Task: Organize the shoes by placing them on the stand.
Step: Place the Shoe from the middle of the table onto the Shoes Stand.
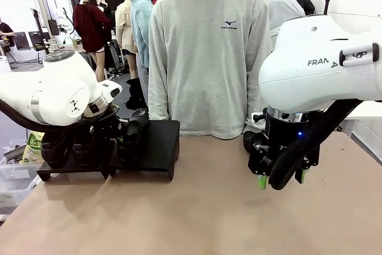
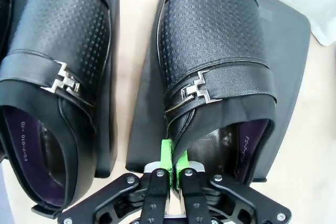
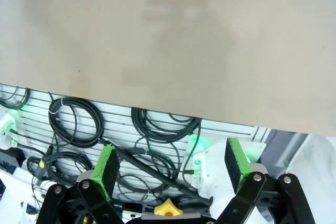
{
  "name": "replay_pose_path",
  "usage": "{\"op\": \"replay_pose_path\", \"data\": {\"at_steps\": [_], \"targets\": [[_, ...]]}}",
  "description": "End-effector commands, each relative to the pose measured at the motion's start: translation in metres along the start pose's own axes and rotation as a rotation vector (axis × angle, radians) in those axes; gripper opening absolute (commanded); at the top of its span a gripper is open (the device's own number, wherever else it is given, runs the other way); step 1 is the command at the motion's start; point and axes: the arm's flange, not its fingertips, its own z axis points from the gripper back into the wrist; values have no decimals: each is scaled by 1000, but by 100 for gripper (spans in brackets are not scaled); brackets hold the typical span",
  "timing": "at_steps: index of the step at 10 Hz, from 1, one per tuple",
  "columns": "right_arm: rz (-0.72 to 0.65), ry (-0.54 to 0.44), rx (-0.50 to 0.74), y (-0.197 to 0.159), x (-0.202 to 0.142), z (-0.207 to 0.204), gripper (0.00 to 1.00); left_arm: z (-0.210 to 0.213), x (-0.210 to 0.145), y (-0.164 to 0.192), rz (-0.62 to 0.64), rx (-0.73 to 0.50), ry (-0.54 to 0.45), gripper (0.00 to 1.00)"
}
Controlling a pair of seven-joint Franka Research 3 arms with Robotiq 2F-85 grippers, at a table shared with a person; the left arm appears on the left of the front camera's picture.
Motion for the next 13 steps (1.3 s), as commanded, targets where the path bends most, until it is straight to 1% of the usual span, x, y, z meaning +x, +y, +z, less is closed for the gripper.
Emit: {"op": "replay_pose_path", "data": {"at_steps": [1,2,3,7,8,13], "targets": [[16,9,-15,-1,2,4,100,3,11,-3,-23,-25,-7,0],[16,9,-15,-1,2,4,100,1,11,-2,-23,-30,3,0],[16,9,-15,-1,2,4,100,-1,11,-1,-17,-33,5,3],[16,9,-15,-1,2,4,100,0,13,1,-19,-22,6,83],[16,9,-15,-1,2,4,100,2,13,0,-23,-13,3,100],[16,9,-15,-1,2,4,100,4,19,2,-20,-9,42,100]]}}
